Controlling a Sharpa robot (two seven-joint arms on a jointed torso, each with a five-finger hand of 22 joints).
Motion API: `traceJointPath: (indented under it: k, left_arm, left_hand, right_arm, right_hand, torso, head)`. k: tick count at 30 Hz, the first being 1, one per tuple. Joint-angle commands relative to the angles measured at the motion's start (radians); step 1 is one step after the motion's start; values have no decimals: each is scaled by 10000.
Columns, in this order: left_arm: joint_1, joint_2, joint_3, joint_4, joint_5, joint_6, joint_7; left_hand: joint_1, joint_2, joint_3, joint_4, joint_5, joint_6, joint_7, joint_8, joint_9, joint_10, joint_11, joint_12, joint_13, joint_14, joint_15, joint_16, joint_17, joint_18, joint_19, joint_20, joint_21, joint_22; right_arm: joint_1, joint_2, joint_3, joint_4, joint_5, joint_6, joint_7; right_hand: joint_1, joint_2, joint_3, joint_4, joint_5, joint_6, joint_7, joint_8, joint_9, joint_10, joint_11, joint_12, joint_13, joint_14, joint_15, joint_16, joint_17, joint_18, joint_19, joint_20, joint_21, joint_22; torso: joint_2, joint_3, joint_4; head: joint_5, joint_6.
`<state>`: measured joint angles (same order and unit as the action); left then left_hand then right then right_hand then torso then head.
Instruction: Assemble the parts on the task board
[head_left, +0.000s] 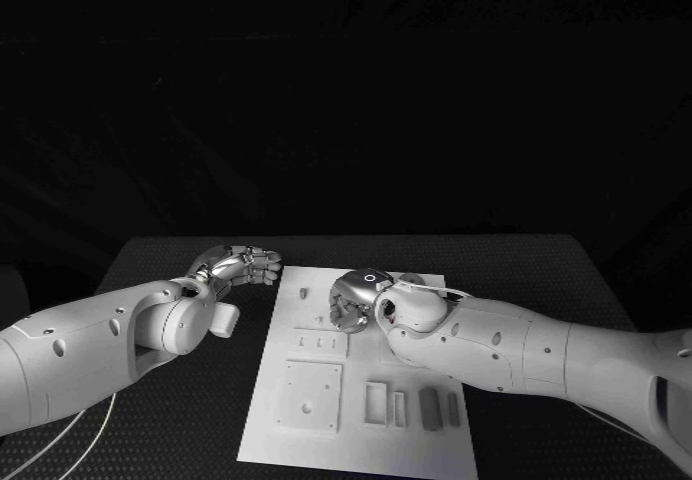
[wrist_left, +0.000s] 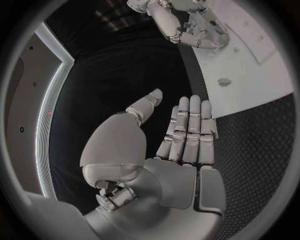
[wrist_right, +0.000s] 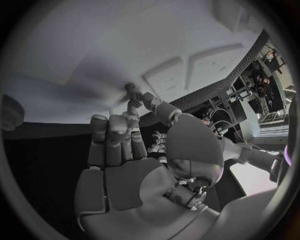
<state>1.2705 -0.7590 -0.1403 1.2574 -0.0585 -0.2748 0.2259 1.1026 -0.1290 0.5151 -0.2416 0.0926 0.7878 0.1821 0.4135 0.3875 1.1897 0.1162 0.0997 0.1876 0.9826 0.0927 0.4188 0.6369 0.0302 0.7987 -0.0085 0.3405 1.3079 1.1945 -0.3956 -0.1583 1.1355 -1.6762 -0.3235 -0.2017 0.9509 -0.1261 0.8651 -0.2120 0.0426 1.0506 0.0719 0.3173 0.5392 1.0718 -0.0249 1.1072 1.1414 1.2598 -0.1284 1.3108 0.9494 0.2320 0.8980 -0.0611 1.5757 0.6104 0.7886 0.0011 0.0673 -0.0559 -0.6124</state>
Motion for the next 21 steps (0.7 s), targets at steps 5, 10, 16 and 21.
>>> traceJointPath:
  k: [5, 10, 16, 21]
  left_arm:
    - [10, 2, 5, 22, -30, 139, 25]
    - [10, -16, 3, 22, -30, 137, 19]
    - [11, -62, 0, 52, -36, 126, 9]
    - [12, -88, -2, 75, -44, 124, -1]
  left_hand:
    - [-109, -4, 23, -40, 1, -10, 44, -55, 15, -35, 46, -75, 20, 31, 3, 45, 12, 131, -57, 8, 34, 216]
    - [-110, -9, 24, -41, 0, -16, 47, -61, 16, -38, 47, -80, 23, 30, 3, 44, 12, 131, -59, 9, 35, 216]
    - [-109, -14, 26, -42, -1, -24, 50, -67, 18, -41, 49, -86, 25, 28, 4, 43, 12, 131, -61, 9, 36, 215]
    - [-111, -21, 27, -42, -2, -30, 53, -71, 20, -43, 50, -91, 27, 27, 4, 42, 13, 131, -63, 10, 37, 215]
  right_arm:
    - [-8, -75, -3, 63, 426, -449, 260]
    - [-3, -254, 2, 181, 1091, -711, 385]
    - [169, -542, 56, 180, 3106, -258, 445]
    - [299, -822, 199, 129, 4367, 279, 358]
  right_hand:
    - [-232, 448, 274, -39, 63, 30, 158, 25, 98, -160, 37, 115, -145, 12, 35, -71, 26, 298, -33, 25, 49, 38]
    - [-318, 470, 371, -31, 62, 3, 168, 16, 110, -181, 47, 148, -199, 15, 42, -77, 33, 298, -25, 28, 52, 49]
    - [-382, 489, 425, -14, 62, -14, 172, 11, 121, -185, 49, 179, -240, 22, 40, -79, 40, 298, -5, 28, 58, 57]
    - [-564, 653, 438, -13, 62, -110, 196, -29, 136, -267, 67, 228, -314, -12, 45, -105, 57, 298, -22, 38, 45, 69]
  torso:
    - [1, -9, 9]
    - [1, 2, 9]
    - [-5, 12, -31]
    - [1, 17, -48]
  head:
    - [-19, 34]
    - [-23, 57]
    - [-19, 102]
    - [-38, 170]
